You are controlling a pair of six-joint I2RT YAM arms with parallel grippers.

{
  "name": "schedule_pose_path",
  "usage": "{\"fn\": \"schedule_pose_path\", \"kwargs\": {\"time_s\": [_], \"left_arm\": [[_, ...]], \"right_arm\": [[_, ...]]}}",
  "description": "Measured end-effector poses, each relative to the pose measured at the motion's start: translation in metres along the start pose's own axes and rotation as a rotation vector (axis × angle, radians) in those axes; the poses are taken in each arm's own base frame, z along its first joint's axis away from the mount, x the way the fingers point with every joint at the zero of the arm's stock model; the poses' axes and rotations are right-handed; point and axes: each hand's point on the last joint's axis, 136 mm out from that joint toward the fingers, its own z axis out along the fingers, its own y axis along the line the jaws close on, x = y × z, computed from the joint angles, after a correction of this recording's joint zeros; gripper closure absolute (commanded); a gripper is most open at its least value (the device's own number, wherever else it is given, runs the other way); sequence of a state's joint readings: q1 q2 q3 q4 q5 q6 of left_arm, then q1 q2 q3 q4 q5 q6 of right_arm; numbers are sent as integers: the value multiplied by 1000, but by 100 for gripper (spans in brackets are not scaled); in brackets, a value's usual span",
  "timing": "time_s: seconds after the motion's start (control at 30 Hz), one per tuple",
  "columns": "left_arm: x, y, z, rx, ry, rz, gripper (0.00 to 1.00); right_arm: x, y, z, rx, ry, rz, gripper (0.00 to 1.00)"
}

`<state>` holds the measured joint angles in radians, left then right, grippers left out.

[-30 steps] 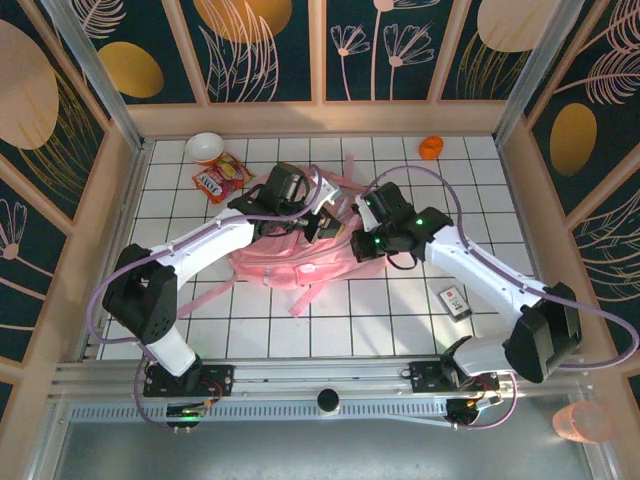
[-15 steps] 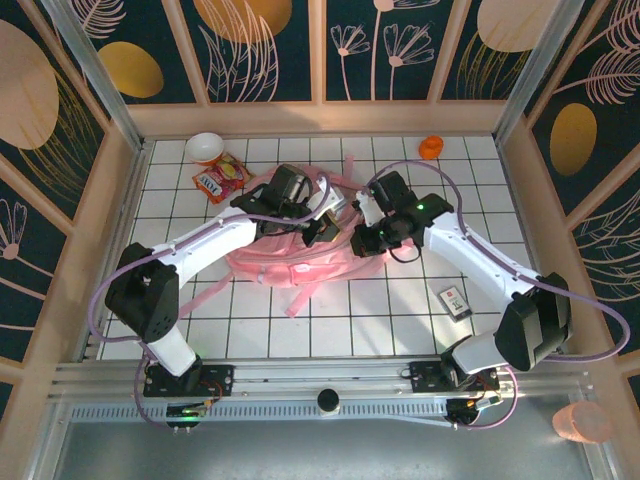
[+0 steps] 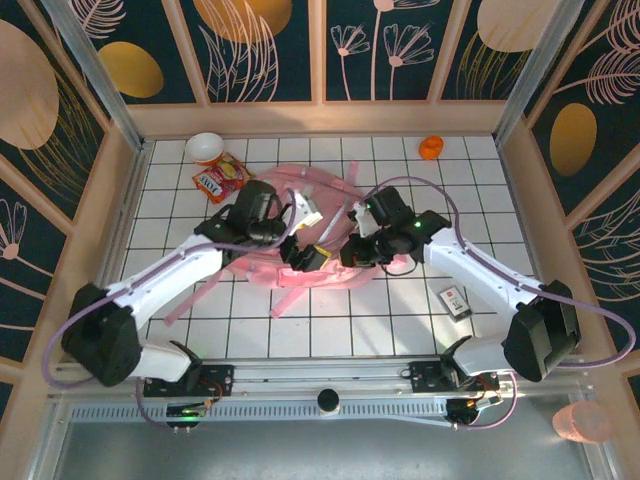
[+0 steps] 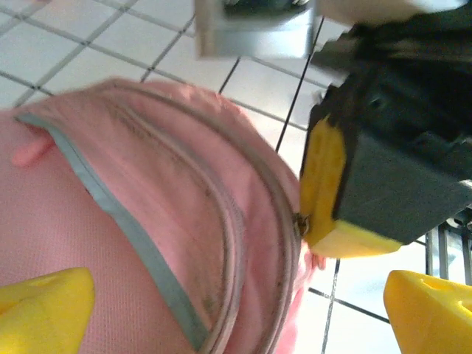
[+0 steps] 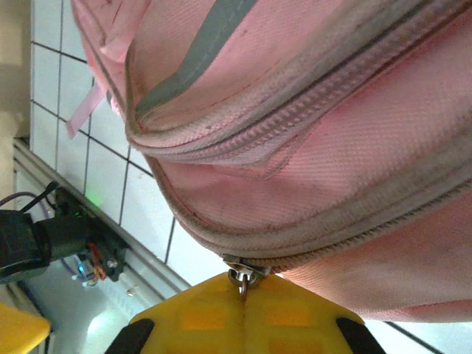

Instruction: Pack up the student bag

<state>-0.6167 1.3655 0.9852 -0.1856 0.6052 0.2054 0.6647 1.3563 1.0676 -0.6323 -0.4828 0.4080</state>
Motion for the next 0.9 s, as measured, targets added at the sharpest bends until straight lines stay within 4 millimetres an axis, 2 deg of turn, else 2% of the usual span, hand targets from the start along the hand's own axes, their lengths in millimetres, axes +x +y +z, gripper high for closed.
{"fn": "schedule_pose_path", "kwargs": {"time_s": [0.1, 0.3, 0.6, 0.73, 0.9], "left_arm": [[8, -6, -8, -14, -24, 18, 1], [23, 0, -11, -77, -26, 69, 2], [38, 1, -18, -131, -10, 303, 24], [50, 0, -17, -131, 18, 410, 39], [54, -3, -16, -117, 27, 502, 47]], "right_arm": [[0, 13, 3, -41, -3, -4, 100], [-1, 28, 10, -92, 4, 0, 100], [0, 39, 17, -142, 23, -2, 100], [2, 40, 19, -148, 36, -1, 100], [4, 43, 21, -162, 47, -3, 100]]}}
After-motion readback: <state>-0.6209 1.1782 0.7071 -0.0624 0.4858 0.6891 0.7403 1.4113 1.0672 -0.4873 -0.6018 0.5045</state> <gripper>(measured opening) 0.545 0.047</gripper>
